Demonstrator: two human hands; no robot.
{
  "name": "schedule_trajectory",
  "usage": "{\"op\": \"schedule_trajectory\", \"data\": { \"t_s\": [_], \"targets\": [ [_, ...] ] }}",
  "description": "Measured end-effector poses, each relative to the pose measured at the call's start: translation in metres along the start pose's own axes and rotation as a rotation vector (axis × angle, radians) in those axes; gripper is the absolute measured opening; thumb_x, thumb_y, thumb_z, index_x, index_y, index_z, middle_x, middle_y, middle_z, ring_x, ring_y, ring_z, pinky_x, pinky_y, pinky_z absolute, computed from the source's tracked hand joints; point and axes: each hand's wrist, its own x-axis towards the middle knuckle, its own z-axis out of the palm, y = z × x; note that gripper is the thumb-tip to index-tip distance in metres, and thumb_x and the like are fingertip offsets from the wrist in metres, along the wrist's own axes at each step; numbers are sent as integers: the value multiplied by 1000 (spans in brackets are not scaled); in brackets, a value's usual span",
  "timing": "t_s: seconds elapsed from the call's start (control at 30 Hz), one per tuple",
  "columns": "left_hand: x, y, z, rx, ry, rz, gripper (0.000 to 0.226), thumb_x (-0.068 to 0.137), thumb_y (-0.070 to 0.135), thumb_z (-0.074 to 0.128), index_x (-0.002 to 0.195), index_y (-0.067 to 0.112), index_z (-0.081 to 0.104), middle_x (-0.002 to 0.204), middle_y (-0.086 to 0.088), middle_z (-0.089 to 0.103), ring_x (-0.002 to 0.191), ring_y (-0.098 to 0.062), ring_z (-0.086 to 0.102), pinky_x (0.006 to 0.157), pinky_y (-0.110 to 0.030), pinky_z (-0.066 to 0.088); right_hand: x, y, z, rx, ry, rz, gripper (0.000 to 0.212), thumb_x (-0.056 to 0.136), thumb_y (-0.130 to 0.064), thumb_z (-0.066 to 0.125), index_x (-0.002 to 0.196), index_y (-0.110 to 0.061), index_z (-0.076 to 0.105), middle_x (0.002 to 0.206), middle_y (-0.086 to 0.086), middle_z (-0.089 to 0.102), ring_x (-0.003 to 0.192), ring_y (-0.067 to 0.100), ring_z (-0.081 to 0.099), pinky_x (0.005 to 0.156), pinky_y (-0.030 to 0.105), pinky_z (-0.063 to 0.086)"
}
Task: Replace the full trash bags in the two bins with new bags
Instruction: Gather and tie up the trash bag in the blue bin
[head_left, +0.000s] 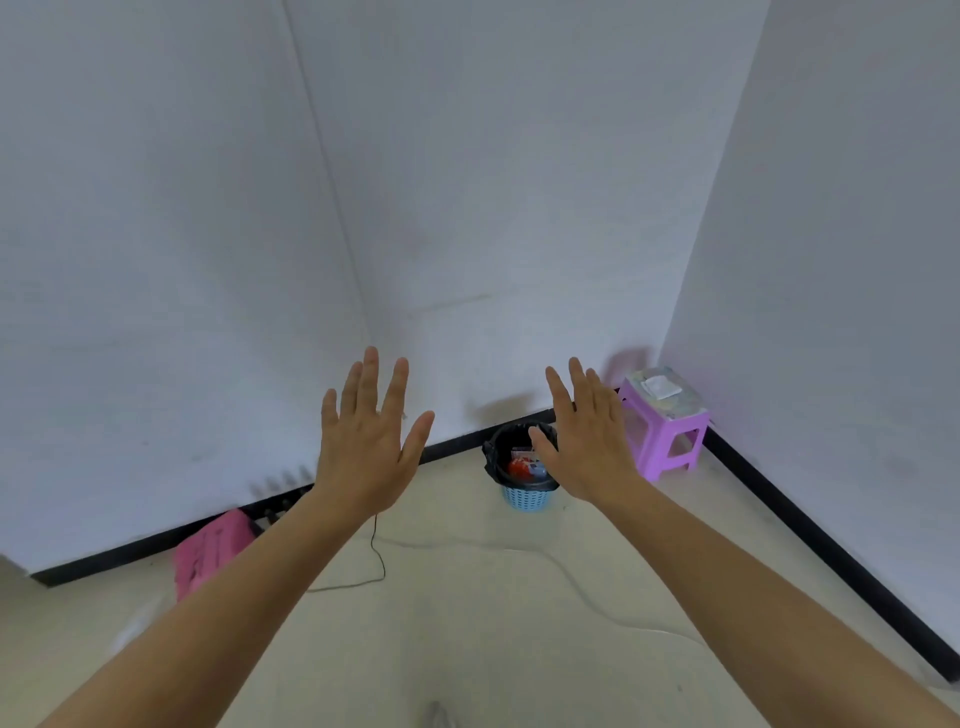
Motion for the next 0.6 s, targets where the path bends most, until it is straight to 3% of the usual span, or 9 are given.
{"op": "schedule_trajectory", "data": {
  "t_s": [0.3, 0.47, 0.6],
  "targets": [
    [213, -42, 98, -70, -119, 105, 74, 94, 64, 3, 157, 25, -5, 164, -9, -14, 152, -29, -1, 121, -53, 8, 174, 31, 66, -64, -74, 169, 79, 100, -53, 38, 160, -18, 1, 166, 16, -2, 153, 37, 4, 123, 51, 7],
    [302, -27, 154, -86, -208, 230, 76, 93, 66, 1, 157, 25, -6, 164, -9, -14, 152, -29, 0, 121, -51, 8, 215, 87, 81, -13, -63, 337, 76, 98, -47, 50, 158, -17, 15, 164, 19, 12, 150, 41, 17, 121, 54, 19],
    [337, -1, 231, -153, -333, 192, 72, 97, 62, 12, 157, 24, 0, 165, -9, -6, 151, -30, 9, 121, -51, 13, 239, 149, 127, -14, -90, 414, 76, 94, -44, 58, 155, -10, 25, 160, 22, 23, 145, 43, 28, 116, 56, 26]
  ]
}}
